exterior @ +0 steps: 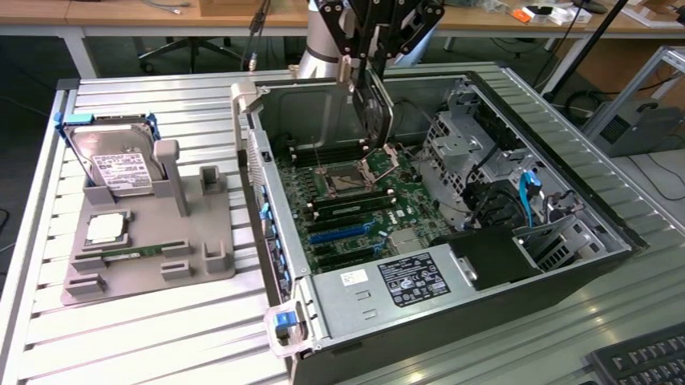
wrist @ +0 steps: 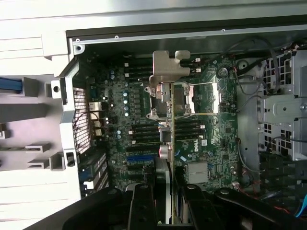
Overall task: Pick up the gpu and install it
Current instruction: 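Pick up the gpu and move the gpu toward the slot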
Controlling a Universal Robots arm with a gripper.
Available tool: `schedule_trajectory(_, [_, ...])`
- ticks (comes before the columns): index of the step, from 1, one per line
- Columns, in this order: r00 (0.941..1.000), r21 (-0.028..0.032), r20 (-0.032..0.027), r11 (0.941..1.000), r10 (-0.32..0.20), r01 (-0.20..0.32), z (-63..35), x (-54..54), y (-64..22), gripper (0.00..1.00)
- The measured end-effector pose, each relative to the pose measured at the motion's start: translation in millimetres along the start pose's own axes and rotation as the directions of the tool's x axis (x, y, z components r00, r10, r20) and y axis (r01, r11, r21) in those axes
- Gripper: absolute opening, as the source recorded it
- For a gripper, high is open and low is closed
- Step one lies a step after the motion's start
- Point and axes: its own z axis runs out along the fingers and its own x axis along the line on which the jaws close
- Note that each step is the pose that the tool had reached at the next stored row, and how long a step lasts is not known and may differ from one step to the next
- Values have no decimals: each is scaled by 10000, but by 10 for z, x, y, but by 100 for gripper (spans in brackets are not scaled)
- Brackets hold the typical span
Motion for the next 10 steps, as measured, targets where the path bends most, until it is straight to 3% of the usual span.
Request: schedule_trajectory(10, [10000,0,0,10000,0,0,2,-27,2,27])
